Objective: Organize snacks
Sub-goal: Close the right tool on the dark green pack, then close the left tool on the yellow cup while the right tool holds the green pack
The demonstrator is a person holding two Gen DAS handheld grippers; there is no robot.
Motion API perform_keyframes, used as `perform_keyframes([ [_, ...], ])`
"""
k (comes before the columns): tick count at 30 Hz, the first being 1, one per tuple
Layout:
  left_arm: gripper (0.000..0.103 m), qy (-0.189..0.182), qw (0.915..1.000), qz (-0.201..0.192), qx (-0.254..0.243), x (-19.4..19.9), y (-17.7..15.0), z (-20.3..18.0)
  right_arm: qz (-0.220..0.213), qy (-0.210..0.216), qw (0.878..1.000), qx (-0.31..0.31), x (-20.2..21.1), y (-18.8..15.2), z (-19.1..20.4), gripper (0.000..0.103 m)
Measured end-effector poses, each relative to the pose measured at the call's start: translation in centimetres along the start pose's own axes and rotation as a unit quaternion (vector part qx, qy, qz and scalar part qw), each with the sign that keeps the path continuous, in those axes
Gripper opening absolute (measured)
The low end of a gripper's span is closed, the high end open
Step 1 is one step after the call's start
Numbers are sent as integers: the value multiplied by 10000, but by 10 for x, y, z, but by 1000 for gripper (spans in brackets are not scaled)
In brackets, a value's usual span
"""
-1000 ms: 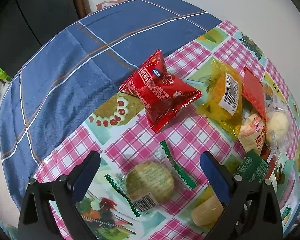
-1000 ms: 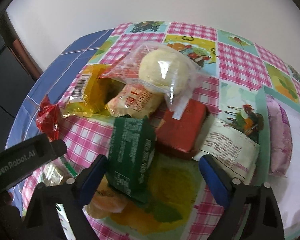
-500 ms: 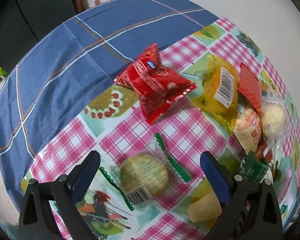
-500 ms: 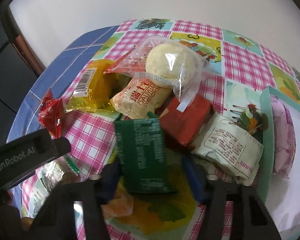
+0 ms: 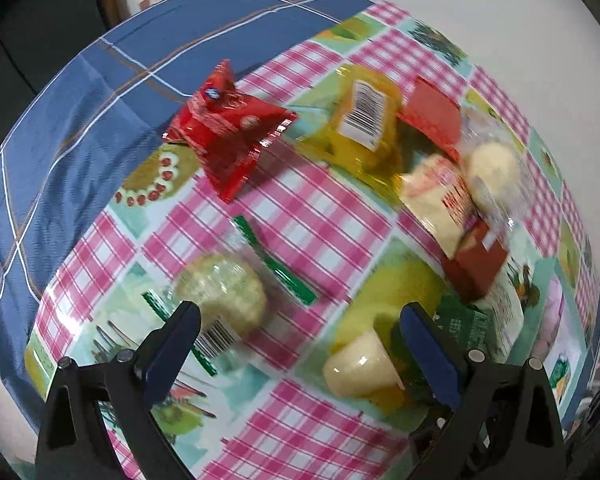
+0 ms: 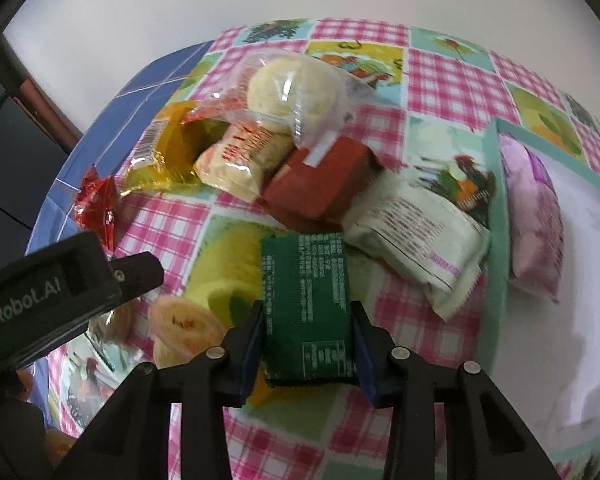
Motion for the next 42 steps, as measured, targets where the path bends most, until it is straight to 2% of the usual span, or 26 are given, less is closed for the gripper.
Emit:
perform_keyframes([
  [2,99,15,10000,9,-61,1,-4,-6,48,-22,10000,-27,1,-4,-3,43],
  [11,77,-38,9995,68,-320,-2,-20,-31,163,-2,9995,-254,11,-21,-19,43],
  [13,60,-135,9991,156,-359,-6,-23,-39,185,-23,9994,-275,14,-27,-23,43],
  [17,52,-101,9988,279,-387,-19,-29,-50,248,-17,9991,-355,22,-40,-32,43],
  [20,41,30,9986,255,-455,-23,-33,-56,285,-29,9989,-368,26,-46,-37,43],
  [28,37,-124,9990,221,-379,-24,-35,-61,344,52,9987,-376,28,-43,-37,42],
  [29,34,-172,9990,190,-361,-23,-35,-63,338,90,9986,-394,30,-43,-38,42],
  [31,20,-191,9990,109,-385,-15,-27,-54,307,165,9985,-429,33,-39,-39,42],
  [33,12,-269,9987,49,-439,-9,-15,-50,239,242,9984,-456,40,-37,-40,42],
  [37,11,-251,9984,19,-497,-7,-12,-57,99,309,9983,-479,57,-35,-50,42],
  [42,13,-103,9987,171,-476,-23,-10,-63,78,240,9986,-467,68,-35,-59,42],
])
Point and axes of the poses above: each gripper's, at about its wrist camera, not at the fingertips, and x roughly against the way its jaws point, z to its left, y to its top, the point moved 3 cm from there along -x, roughly the way its jaws point, and after that the axes turned 3 degrees about z, right-handed, at the moved point
